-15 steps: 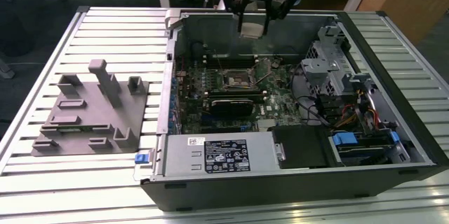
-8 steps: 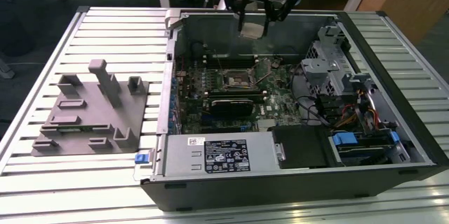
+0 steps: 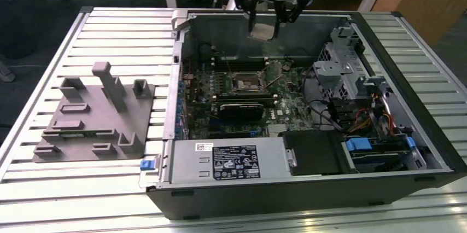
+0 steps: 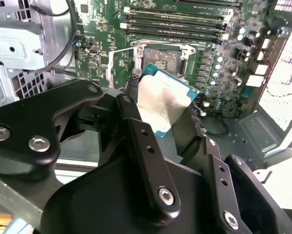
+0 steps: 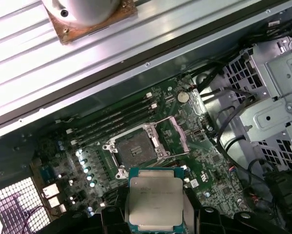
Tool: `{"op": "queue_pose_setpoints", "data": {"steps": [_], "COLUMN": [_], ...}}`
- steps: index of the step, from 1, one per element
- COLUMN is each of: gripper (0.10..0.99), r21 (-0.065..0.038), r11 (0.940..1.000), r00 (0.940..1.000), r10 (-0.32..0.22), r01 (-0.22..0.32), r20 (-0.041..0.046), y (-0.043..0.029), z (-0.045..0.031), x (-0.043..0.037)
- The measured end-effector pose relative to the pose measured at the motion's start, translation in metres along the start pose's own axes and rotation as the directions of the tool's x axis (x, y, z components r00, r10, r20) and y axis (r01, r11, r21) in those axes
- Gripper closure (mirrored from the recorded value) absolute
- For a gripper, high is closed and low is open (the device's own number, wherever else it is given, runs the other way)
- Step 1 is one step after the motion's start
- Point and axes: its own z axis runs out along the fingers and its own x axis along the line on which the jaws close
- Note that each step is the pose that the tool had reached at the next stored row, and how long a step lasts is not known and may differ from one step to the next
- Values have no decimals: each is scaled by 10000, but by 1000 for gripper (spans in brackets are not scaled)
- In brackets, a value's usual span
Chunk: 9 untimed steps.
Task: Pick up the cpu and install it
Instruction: 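Place the cpu into insertion slot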
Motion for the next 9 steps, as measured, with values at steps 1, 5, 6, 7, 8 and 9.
{"op": "queue_pose_setpoints", "data": {"steps": [1, 5, 6, 7, 8, 9], "gripper": [557, 557, 557, 557, 557, 557], "r21": [-2, -4, -4, -3, -1, 2], "r11": [10000, 9990, 9984, 9976, 9966, 9952], "r00": [10000, 9990, 9984, 9976, 9966, 9952], "r10": [83, 449, 562, 686, 826, 978], "r01": [-83, -449, -562, -686, -826, -978], "r20": [11, 44, 51, 60, 69, 79], "y": [4, 16, 17, 18, 18, 19], "z": [1, 7, 10, 11, 13, 15], "x": [2, 8, 9, 9, 10, 10]}}
